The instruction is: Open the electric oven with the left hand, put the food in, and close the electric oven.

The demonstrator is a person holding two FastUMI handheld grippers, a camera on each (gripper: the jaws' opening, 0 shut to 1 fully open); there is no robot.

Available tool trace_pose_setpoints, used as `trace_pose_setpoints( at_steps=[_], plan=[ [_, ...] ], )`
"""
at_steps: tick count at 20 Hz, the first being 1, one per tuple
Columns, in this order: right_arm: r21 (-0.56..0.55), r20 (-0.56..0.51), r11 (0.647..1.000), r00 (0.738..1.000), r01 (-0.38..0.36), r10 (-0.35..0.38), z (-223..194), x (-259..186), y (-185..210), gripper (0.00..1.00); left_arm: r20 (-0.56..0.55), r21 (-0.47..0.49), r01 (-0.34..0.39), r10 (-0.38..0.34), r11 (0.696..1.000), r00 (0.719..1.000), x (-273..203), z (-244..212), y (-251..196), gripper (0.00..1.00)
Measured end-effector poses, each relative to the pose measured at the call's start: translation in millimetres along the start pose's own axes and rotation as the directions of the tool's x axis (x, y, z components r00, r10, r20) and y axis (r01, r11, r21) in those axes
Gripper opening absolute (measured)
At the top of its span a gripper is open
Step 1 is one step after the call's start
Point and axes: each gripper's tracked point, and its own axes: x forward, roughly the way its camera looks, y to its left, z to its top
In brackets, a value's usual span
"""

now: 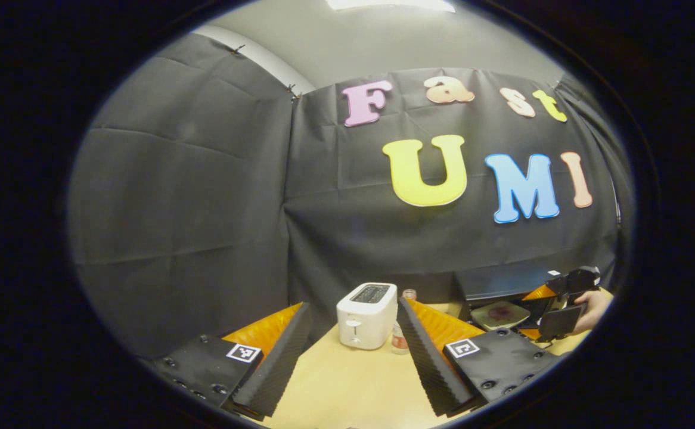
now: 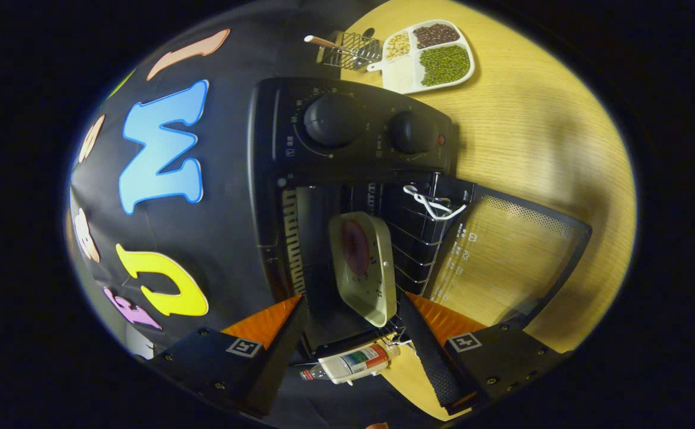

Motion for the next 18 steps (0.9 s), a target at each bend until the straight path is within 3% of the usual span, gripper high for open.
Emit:
trace_pose_setpoints(
  at_steps=[1,2,3,4,7,8,9,10,14,18],
  plan=[
    [-0.023,-0.012,1.000,1.000,-0.010,0.009,-2,-5,3,0.97,0.000,-0.005,0.016,-0.016,1.000,1.000,-1,0,-9,1.00],
    [-0.052,-0.028,0.999,0.999,-0.018,0.016,-4,-12,6,0.97,0.001,-0.008,0.030,-0.030,1.000,1.000,-3,1,-17,0.90],
    [-0.092,-0.043,0.995,0.999,-0.032,0.028,-7,-21,9,0.97,0.000,-0.012,0.045,-0.045,0.999,0.999,-5,-1,-26,0.90],
    [-0.145,-0.052,0.989,0.998,-0.043,0.036,-7,-29,10,0.97,-0.005,-0.016,0.059,-0.059,0.998,0.998,-6,-3,-34,1.00],
    [-0.308,-0.072,0.949,0.996,-0.065,0.045,-7,-57,4,0.97,-0.029,-0.042,0.103,-0.104,0.994,0.994,-9,-11,-64,1.00],
    [-0.349,-0.075,0.934,0.996,-0.070,0.046,-5,-68,3,0.97,-0.034,-0.051,0.122,-0.124,0.991,0.992,-11,-12,-75,0.90],
    [-0.385,-0.075,0.919,0.996,-0.079,0.054,-2,-78,2,0.97,-0.037,-0.056,0.141,-0.144,0.988,0.989,-13,-12,-87,0.95],
    [-0.422,-0.073,0.902,0.995,-0.089,0.064,2,-88,4,0.97,-0.040,-0.057,0.159,-0.162,0.986,0.986,-15,-12,-97,1.00],
    [-0.580,-0.048,0.807,0.994,-0.108,0.098,22,-131,9,0.97,-0.071,-0.070,0.233,-0.238,0.970,0.969,-21,-26,-142,0.97],
    [-0.713,0.008,0.698,0.994,-0.068,0.105,46,-169,3,0.97,-0.144,-0.103,0.293,-0.306,0.951,0.941,-26,-58,-184,1.00]
  ],
)
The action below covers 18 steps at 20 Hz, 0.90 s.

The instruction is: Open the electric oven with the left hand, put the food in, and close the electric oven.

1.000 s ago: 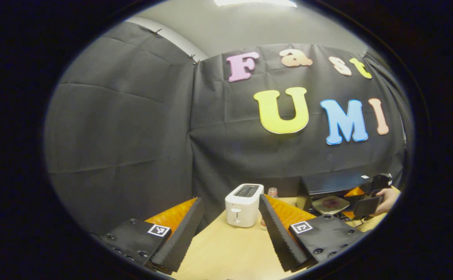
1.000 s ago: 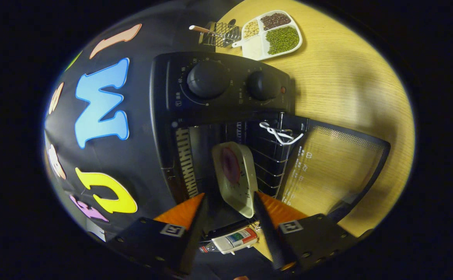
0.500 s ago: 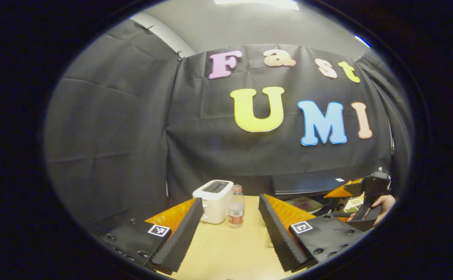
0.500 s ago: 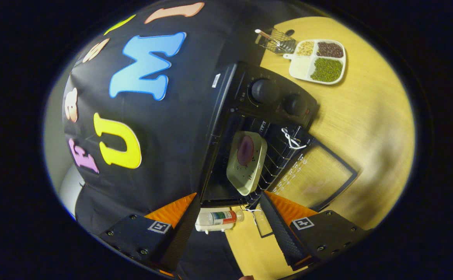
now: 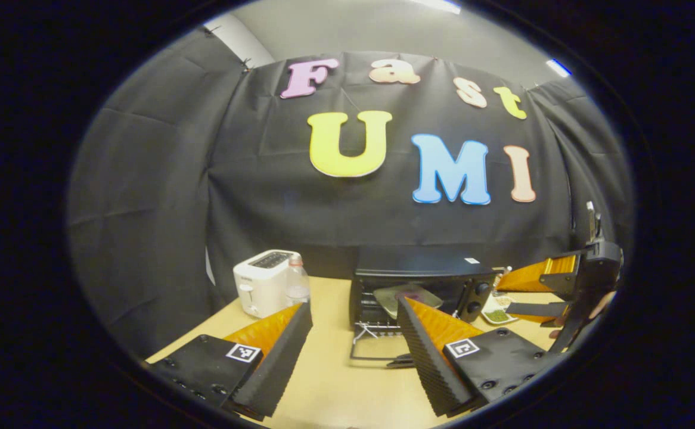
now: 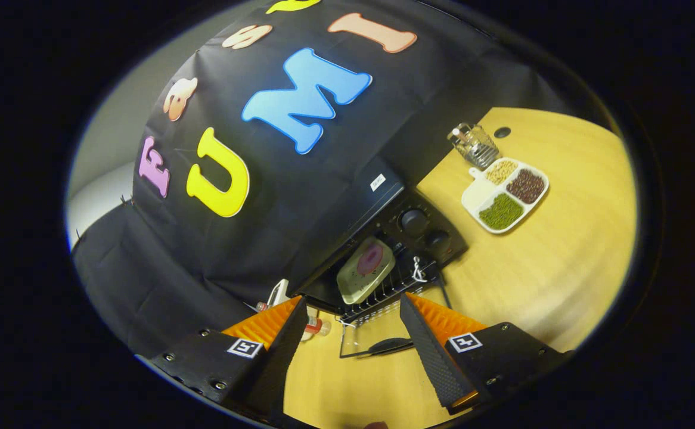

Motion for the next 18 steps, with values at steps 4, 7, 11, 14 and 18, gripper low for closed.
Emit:
trace_pose_setpoints(
  at_steps=[4,7,11,14,18],
  plan=[
    [-0.165,0.077,0.986,0.997,0.033,-0.020,27,-37,-11,0.97,-0.069,-0.014,0.052,-0.053,0.999,0.996,10,-31,-31,1.00],
    [-0.290,0.129,0.955,0.991,0.065,-0.028,42,-61,-15,0.97,-0.122,-0.010,0.087,-0.087,0.996,0.989,17,-55,-52,0.94],
    [-0.448,0.234,0.879,0.970,0.163,-0.061,68,-93,-25,0.97,-0.185,-0.004,0.134,-0.133,0.991,0.974,32,-85,-78,1.00],
    [-0.502,0.313,0.834,0.947,0.232,-0.074,85,-113,-23,0.98,-0.234,-0.003,0.156,-0.152,0.988,0.960,44,-110,-91,0.98],
    [-0.563,0.382,0.774,0.921,0.291,-0.069,99,-137,-19,0.98,-0.326,-0.002,0.172,-0.163,0.985,0.931,63,-155,-101,1.00]
  ],
)
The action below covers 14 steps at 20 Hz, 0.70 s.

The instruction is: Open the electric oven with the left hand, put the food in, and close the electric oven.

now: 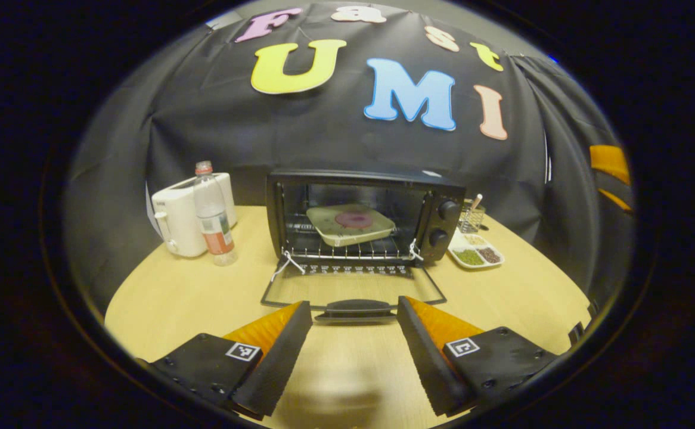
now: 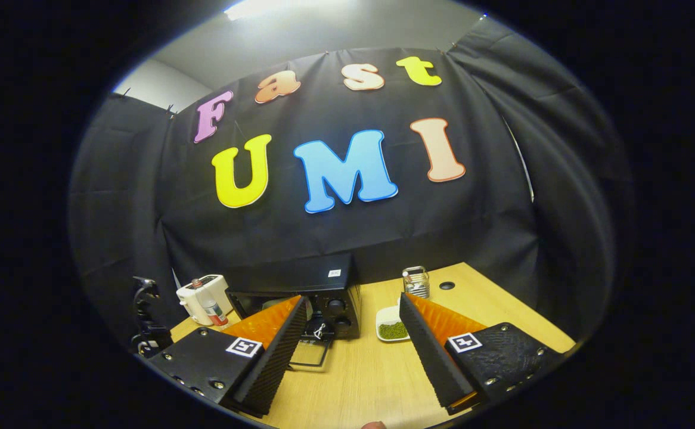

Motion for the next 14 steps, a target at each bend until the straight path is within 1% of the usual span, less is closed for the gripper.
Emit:
trace_pose_setpoints(
  at_steps=[1,2,4,7,8,10,11,12,14],
  plan=[
    [-0.029,0.007,0.999,1.000,0.018,-0.018,3,-3,-6,0.98,-0.027,0.007,0.000,0.000,1.000,1.000,7,-11,-2,1.00],
    [-0.052,0.016,0.998,0.999,0.040,-0.039,6,-7,-11,0.98,-0.052,0.014,-0.004,0.005,1.000,0.999,14,-20,-2,0.98],
    [-0.069,0.021,0.995,0.997,0.072,-0.071,10,-15,-19,0.98,-0.089,0.019,-0.007,0.008,1.000,0.996,27,-34,-5,0.98],
    [-0.050,0.010,0.993,0.994,0.109,-0.109,4,-16,-27,0.98,-0.120,0.030,-0.015,0.019,0.999,0.993,42,-46,-7,1.00],
    [-0.047,0.009,0.991,0.992,0.122,-0.122,3,-17,-30,0.98,-0.126,0.030,-0.016,0.020,0.999,0.992,46,-47,-7,0.98],
    [-0.055,0.006,0.988,0.990,0.144,-0.144,2,-20,-38,0.98,-0.144,0.033,-0.023,0.027,0.999,0.989,55,-53,-6,0.98],
    [-0.053,0.008,0.987,0.989,0.149,-0.148,3,-22,-39,0.98,-0.150,0.037,-0.028,0.033,0.999,0.988,59,-56,-5,1.00],
    [-0.048,0.011,0.987,0.988,0.152,-0.151,5,-23,-40,0.98,-0.154,0.041,-0.034,0.040,0.999,0.987,62,-57,-4,0.98],
    [-0.031,0.012,0.987,0.988,0.156,-0.155,5,-23,-39,0.98,-0.170,0.043,-0.049,0.056,0.998,0.984,65,-63,0,0.98]
  ],
)
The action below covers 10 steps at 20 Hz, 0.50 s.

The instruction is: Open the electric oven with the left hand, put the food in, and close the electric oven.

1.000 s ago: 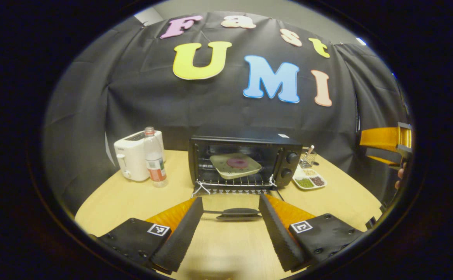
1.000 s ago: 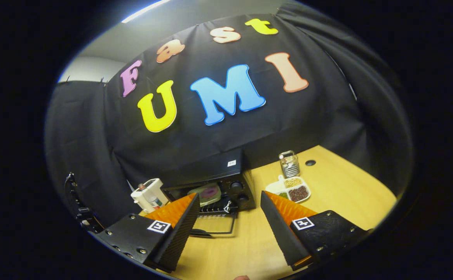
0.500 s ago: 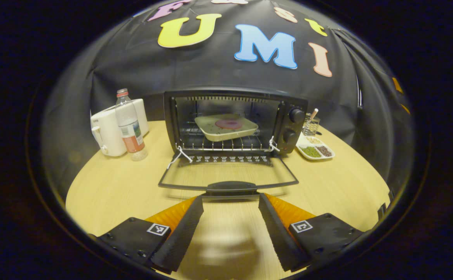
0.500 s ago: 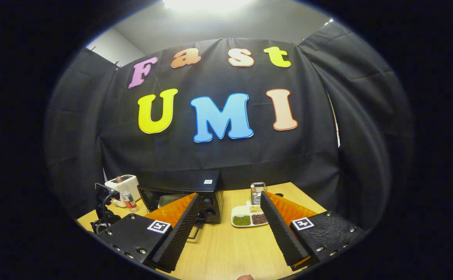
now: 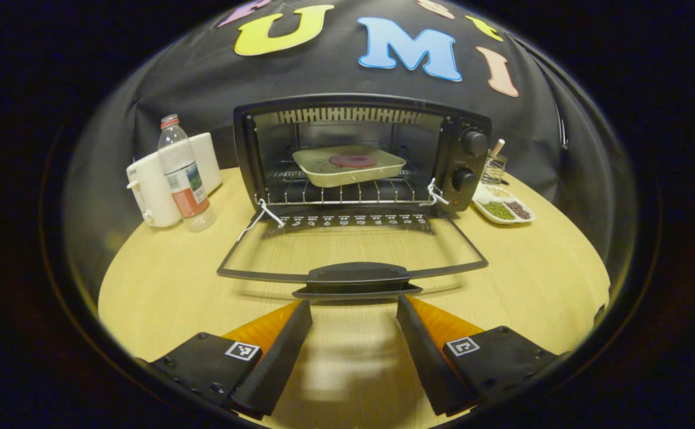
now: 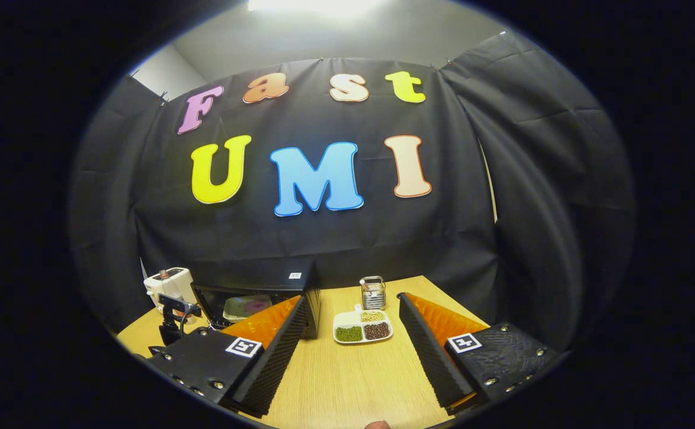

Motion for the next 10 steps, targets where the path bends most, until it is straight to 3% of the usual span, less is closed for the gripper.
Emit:
trace_pose_setpoints(
  at_steps=[5,10],
  plan=[
    [0.001,0.011,1.000,1.000,0.001,-0.001,2,1,-1,0.97,-0.018,0.002,-0.024,0.024,1.000,1.000,8,-6,8,1.00],
    [0.003,0.010,1.000,0.999,-0.031,0.031,2,1,4,0.98,0.039,0.048,-0.044,0.042,0.998,0.998,0,6,9,0.97]
  ],
)
